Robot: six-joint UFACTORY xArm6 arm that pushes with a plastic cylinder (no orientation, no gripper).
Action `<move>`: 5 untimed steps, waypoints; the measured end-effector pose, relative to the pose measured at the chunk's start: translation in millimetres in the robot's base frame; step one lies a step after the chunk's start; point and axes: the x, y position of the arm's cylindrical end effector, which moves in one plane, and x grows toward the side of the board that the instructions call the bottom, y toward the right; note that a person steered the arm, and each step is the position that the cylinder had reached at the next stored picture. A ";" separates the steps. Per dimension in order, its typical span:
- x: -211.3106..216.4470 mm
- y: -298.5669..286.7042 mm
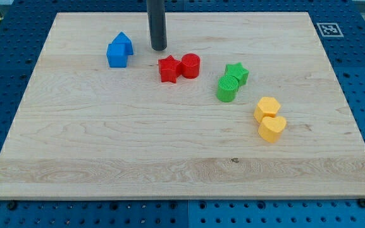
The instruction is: Move your arm towards the center right of the board
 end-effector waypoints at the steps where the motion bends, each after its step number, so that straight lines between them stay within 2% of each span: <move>1: 0.0 0.0; 5: 13.4 13.4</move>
